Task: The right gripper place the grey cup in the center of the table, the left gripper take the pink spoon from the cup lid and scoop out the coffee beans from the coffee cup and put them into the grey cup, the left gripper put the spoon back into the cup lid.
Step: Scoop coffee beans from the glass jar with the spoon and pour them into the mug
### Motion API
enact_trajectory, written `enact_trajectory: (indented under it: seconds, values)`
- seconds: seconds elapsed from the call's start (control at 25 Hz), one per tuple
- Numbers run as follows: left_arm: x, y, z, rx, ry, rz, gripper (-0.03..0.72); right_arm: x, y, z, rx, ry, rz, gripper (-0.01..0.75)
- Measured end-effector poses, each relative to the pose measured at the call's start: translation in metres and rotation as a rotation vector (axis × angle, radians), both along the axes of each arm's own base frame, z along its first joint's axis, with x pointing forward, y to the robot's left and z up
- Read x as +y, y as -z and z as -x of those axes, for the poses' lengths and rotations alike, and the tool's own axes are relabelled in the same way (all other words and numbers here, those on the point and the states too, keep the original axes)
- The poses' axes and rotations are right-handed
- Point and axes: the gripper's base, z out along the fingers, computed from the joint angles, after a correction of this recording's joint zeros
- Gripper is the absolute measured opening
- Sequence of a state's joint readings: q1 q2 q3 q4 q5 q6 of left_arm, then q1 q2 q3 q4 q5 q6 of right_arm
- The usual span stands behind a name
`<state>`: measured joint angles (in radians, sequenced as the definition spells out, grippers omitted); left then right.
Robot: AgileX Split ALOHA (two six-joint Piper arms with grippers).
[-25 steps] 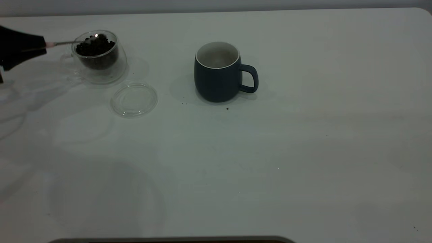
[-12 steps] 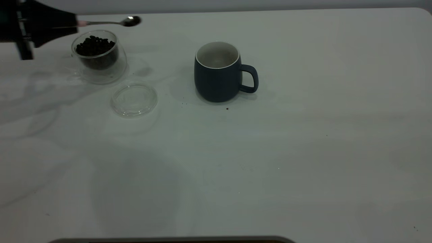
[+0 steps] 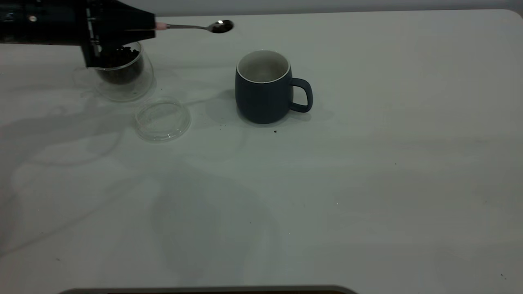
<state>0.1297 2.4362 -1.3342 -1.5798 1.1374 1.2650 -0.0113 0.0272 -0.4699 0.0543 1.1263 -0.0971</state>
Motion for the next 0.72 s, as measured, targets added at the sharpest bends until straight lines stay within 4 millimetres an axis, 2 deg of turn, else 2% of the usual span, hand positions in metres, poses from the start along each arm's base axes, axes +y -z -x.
enact_trajectory:
  seconds: [0.28, 0.56, 0.72]
  values:
    - [-0.03, 0.003, 0.001, -0.016, 0.052, -0.04, 0.115, 0.0, 0.0, 0.0, 0.0, 0.0, 0.0, 0.591]
    - [-0.043, 0.009, -0.002, -0.117, 0.048, -0.143, 0.115, 0.0, 0.0, 0.0, 0.0, 0.0, 0.0, 0.591]
    - [-0.05, 0.012, -0.002, -0.235, 0.092, -0.209, 0.115, 0.0, 0.0, 0.0, 0.0, 0.0, 0.0, 0.591]
